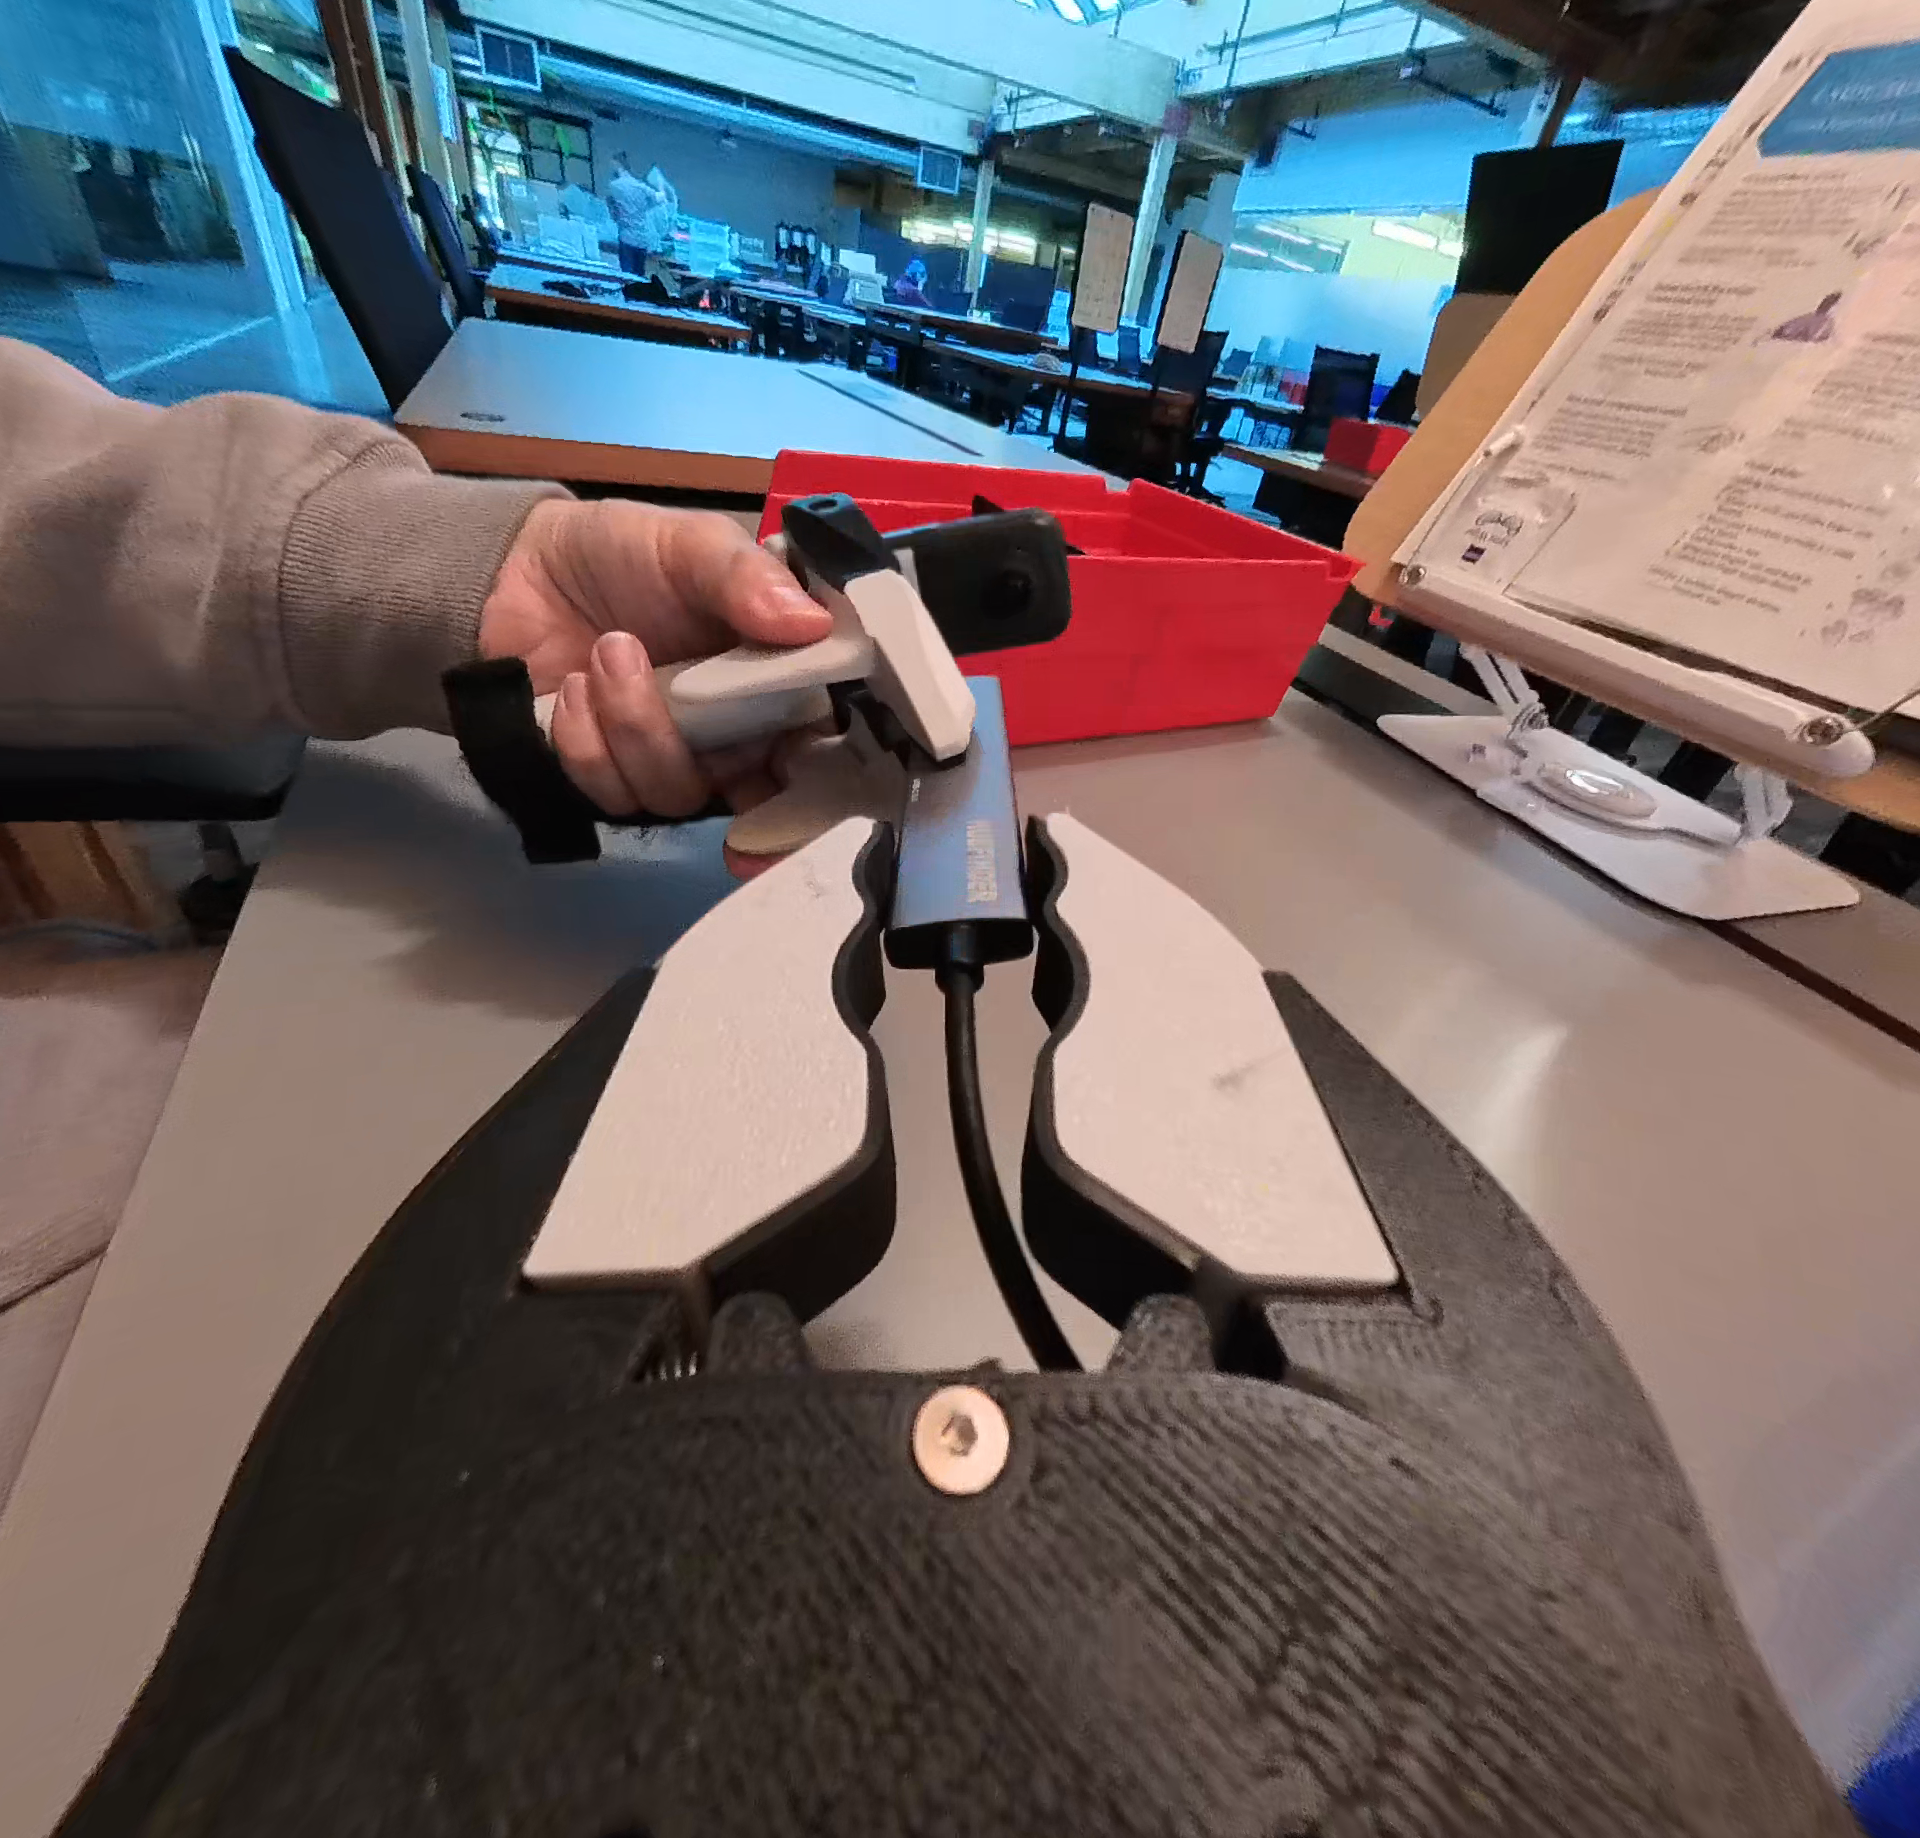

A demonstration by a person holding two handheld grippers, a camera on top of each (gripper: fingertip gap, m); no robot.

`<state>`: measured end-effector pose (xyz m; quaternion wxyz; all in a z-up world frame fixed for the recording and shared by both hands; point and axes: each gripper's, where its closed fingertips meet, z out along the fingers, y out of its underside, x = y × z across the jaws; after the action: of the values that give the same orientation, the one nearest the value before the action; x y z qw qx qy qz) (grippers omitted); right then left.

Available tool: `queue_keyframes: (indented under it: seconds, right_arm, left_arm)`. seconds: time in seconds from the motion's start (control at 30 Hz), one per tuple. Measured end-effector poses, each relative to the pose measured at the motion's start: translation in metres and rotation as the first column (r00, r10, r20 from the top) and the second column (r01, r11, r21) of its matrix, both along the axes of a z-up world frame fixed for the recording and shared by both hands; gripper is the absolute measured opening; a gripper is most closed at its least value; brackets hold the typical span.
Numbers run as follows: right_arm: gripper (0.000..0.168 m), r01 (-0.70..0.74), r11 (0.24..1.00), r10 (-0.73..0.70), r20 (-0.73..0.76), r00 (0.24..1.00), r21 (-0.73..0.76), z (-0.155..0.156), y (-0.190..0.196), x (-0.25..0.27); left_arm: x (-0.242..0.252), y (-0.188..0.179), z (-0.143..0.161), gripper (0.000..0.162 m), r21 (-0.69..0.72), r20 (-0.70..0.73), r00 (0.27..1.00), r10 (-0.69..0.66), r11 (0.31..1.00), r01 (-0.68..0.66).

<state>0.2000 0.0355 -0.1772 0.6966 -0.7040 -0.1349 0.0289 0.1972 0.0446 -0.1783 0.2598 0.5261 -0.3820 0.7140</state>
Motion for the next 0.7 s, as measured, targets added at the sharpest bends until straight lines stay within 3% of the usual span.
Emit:
queue_keyframes:
  seconds: [0.17, 0.3, 0.43, 0.5, 0.6, 0.7]
  right_arm:
    - [0.024, 0.005, 0.996, -0.014, -0.093, 0.996, -0.093, -0.012, 0.005, 0.004]
    - [0.024, 0.010, 0.997, -0.020, -0.140, 0.990, -0.071, -0.008, 0.007, 0.002]
    - [0.025, 0.063, 0.994, -0.068, -0.048, 0.997, -0.092, -0.015, 0.011, 0.004]
    - [0.025, 0.092, 0.993, -0.096, -0.053, 0.994, -0.076, -0.013, 0.010, 0.010]
    - [0.025, 0.161, 0.987, -0.162, -0.118, 0.980, -0.021, -0.005, 0.004, 0.028]
    - [0.025, 0.193, 0.981, -0.189, -0.197, 0.962, 0.002, 0.000, 0.000, 0.040]
  left_arm:
    - [0.004, 0.004, -0.005, 0.010, 0.127, 0.004, 1.000, 0.017, 0.992, -0.017]
    - [0.003, 0.007, -0.003, 0.010, 0.090, 0.001, 1.000, 0.015, 0.996, -0.015]
    - [0.007, 0.013, -0.008, 0.011, 0.158, 0.017, 0.997, 0.069, 0.985, -0.071]
    - [0.012, 0.023, -0.005, 0.021, 0.211, 0.047, 0.987, 0.151, 0.965, -0.158]
    - [0.007, 0.040, 0.014, 0.022, 0.354, 0.194, 0.956, 0.221, 0.893, -0.278]
    - [-0.010, 0.063, 0.039, 0.024, 0.572, 0.388, 0.903, 0.184, 0.720, -0.393]
